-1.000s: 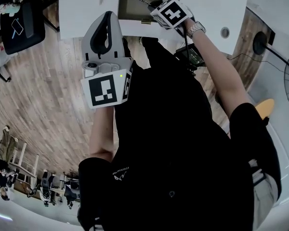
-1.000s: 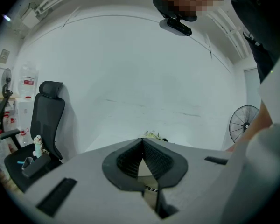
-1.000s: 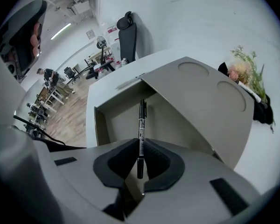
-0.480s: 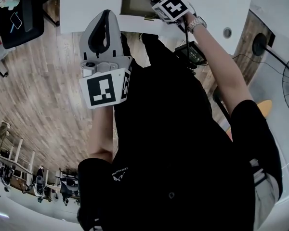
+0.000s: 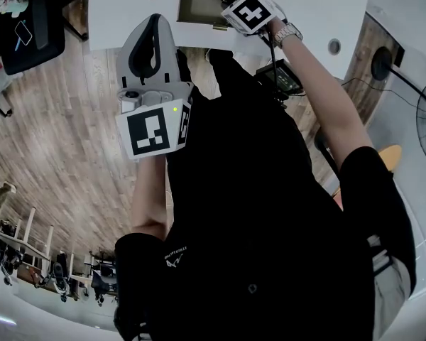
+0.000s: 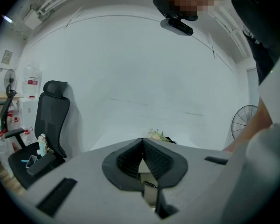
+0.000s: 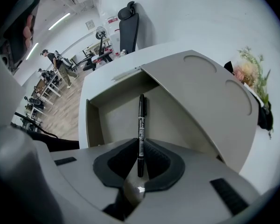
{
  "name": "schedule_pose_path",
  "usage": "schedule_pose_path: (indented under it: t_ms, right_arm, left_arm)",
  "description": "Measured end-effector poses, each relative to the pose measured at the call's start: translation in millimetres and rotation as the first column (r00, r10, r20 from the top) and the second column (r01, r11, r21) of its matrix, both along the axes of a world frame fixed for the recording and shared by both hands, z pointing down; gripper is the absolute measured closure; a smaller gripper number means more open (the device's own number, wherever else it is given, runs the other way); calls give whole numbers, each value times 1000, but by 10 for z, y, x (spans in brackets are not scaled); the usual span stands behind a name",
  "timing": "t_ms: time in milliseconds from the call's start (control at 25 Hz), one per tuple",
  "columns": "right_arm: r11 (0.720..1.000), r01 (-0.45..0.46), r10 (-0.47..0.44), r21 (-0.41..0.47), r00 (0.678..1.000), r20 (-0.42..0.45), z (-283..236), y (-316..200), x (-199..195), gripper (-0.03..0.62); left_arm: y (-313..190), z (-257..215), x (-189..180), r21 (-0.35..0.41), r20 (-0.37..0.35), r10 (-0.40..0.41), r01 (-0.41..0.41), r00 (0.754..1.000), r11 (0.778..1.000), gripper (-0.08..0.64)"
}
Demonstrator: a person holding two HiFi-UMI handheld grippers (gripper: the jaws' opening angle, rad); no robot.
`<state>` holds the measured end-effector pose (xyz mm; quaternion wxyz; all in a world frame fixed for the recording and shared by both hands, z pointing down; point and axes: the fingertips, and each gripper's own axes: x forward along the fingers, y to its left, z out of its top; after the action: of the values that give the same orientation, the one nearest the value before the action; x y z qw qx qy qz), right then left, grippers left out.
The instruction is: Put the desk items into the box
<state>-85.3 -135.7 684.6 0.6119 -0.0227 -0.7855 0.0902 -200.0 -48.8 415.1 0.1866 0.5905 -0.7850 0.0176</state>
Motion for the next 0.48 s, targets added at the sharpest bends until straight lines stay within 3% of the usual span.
schedule_pose_path:
  t_ms: [160, 480]
  right_arm:
    - [1000, -12, 12, -16, 1000, 2, -10, 16, -14, 545]
    - [998, -65, 65, 10, 998, 1, -67, -43, -40, 456]
  left_arm:
    - [-15, -17, 11, 0, 0, 15, -15, 1000, 1000, 552]
    - [21, -48, -16, 3, 11, 35, -35, 999, 999, 552]
